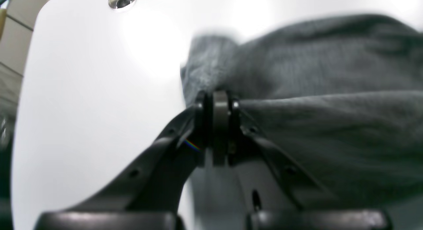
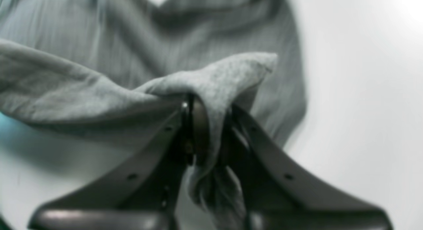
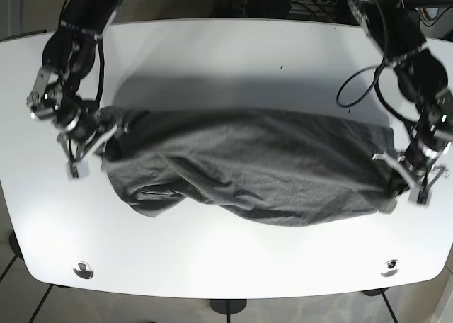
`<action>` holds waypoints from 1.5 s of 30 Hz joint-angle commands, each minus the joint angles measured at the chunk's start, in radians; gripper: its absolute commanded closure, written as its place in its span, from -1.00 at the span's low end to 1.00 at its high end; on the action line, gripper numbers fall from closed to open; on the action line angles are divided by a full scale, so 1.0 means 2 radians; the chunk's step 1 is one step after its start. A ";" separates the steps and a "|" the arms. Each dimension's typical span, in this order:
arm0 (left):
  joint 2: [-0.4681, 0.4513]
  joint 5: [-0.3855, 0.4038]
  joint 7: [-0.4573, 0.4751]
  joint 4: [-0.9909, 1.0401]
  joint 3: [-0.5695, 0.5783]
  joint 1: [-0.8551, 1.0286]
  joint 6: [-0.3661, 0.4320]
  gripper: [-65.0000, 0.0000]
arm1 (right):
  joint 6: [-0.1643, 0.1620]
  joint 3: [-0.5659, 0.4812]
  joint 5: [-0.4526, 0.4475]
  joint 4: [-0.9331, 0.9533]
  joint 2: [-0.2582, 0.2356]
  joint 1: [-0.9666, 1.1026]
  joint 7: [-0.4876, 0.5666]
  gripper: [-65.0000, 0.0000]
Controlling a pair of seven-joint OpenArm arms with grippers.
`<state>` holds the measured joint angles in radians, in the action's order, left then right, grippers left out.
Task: Fold the T-shirt properly
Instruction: 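Lay the shirt flat with both grippers, dragging the held edge back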
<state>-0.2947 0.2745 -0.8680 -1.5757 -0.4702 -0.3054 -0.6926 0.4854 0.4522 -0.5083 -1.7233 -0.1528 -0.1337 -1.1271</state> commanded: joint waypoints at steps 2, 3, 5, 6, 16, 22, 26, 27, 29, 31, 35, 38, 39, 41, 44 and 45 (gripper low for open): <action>-0.003 -0.017 0.042 0.038 0.031 -0.088 -0.002 1.00 | -0.001 -0.008 0.011 0.020 -0.005 -0.083 0.018 0.95; -0.002 -0.026 0.045 0.061 0.037 -0.119 -0.002 1.00 | -0.001 -0.017 0.018 0.032 -0.006 -0.110 0.018 0.95; -0.003 -0.037 0.055 0.112 0.053 -0.180 -0.002 1.00 | -0.001 -0.035 0.035 0.057 -0.006 -0.167 0.018 0.95; -0.006 -0.039 0.057 0.130 0.057 -0.218 -0.002 1.00 | -0.001 -0.045 0.038 0.060 -0.008 -0.202 0.018 0.95; -0.064 -0.040 0.058 0.244 0.094 -0.485 -0.002 1.00 | 0.001 -0.144 0.038 0.166 -0.023 -0.491 0.019 0.94; -0.107 -0.038 0.045 0.243 0.131 -0.502 -0.003 1.00 | 0.000 -0.177 0.036 0.159 -0.020 -0.586 0.000 0.94; -0.118 -0.036 0.005 0.187 0.127 -0.502 -0.003 1.00 | 0.002 -0.170 0.036 0.123 -0.025 -0.576 -0.020 0.94; -0.117 -0.036 0.003 0.171 0.121 -0.502 -0.003 1.00 | 0.002 -0.161 0.036 0.112 -0.030 -0.554 -0.020 0.94; -0.117 -0.036 -0.008 0.126 0.092 -0.488 -0.003 1.00 | 0.002 -0.154 0.036 0.077 -0.034 -0.502 -0.021 0.94; -0.116 -0.036 -0.029 0.074 0.065 -0.413 -0.003 1.00 | 0.005 -0.138 0.035 0.040 -0.044 -0.422 -0.024 0.94; -0.115 -0.005 -0.040 -0.005 0.010 -0.261 -0.003 1.00 | 0.022 -0.105 0.035 -0.042 -0.034 -0.282 -0.027 0.94; -0.115 0.050 -0.063 -0.060 -0.044 -0.136 -0.003 1.00 | 0.025 -0.086 0.035 -0.087 -0.029 -0.170 -0.027 0.94; -0.115 0.064 -0.066 -0.072 -0.053 -0.102 -0.003 1.00 | 0.025 -0.085 0.035 -0.099 -0.019 -0.141 -0.027 0.94; -0.115 0.093 -0.066 -0.096 -0.088 -0.027 -0.002 1.00 | 0.025 -0.068 0.035 -0.130 -0.008 -0.081 -0.027 0.94; -0.082 0.116 -0.066 -0.130 -0.132 0.067 -0.002 1.00 | 0.025 -0.050 0.035 -0.135 0.002 -0.010 -0.027 0.94; -0.072 0.116 -0.066 -0.142 -0.140 0.094 -0.003 1.00 | 0.026 -0.043 0.034 -0.136 0.003 0.014 -0.027 0.94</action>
<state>-0.4110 0.4831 -1.0435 -1.8317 -0.7521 -0.0879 -0.7025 0.5400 0.3641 -0.4355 -1.9751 -0.1368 -0.0883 -1.2079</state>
